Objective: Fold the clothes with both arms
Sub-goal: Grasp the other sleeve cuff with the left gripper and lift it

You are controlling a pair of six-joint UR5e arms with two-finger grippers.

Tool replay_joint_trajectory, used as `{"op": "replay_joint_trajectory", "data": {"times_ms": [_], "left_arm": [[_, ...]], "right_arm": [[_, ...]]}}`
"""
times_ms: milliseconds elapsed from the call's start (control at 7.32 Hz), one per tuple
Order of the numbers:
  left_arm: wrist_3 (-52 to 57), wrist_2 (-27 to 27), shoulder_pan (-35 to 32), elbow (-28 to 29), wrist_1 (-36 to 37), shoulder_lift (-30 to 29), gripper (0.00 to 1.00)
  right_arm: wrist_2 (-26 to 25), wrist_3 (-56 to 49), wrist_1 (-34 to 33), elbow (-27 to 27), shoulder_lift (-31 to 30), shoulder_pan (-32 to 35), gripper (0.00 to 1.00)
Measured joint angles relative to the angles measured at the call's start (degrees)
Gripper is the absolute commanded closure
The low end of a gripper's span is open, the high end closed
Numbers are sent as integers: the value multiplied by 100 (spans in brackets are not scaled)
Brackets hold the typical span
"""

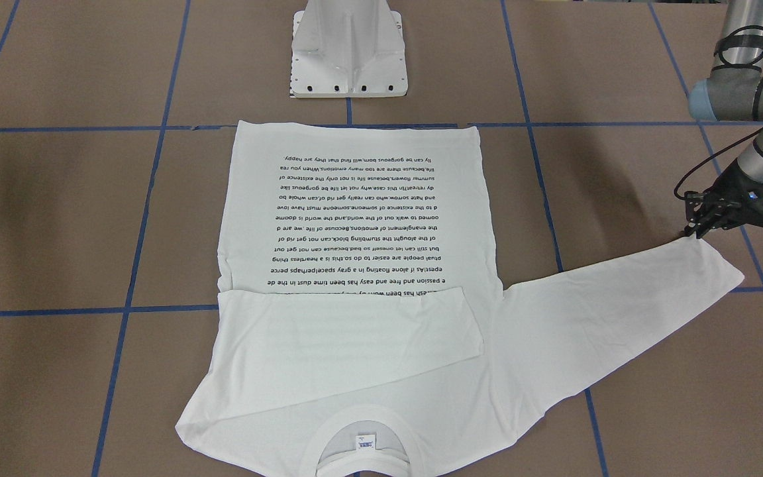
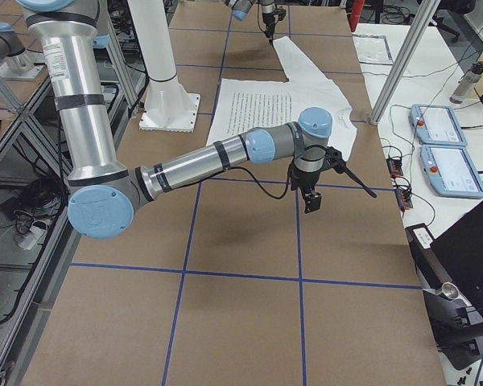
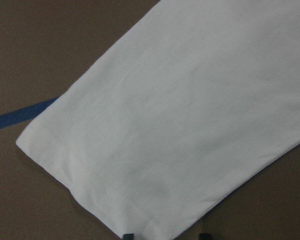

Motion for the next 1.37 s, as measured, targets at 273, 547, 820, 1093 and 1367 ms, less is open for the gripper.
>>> {"op": "replay_joint_trajectory", "data": {"times_ms": [273, 547, 820, 1093, 1367], "left_arm": [[5, -15, -12, -46, 0, 7, 100], [108, -145, -131, -256, 22, -95, 100], [143, -817, -647, -429, 522, -689, 100], [58, -1183, -898, -722, 1578, -1592, 100], [-708, -1231, -859, -1061, 2711, -2750, 100]], "right_arm": [[6, 14, -7, 34, 0, 0, 0], [8, 23, -8, 42, -1, 0, 0], [7, 27, -8, 37, -13, 0, 0], [1, 27, -8, 25, -16, 0, 0], [0, 27, -8, 24, -21, 0, 0]]}}
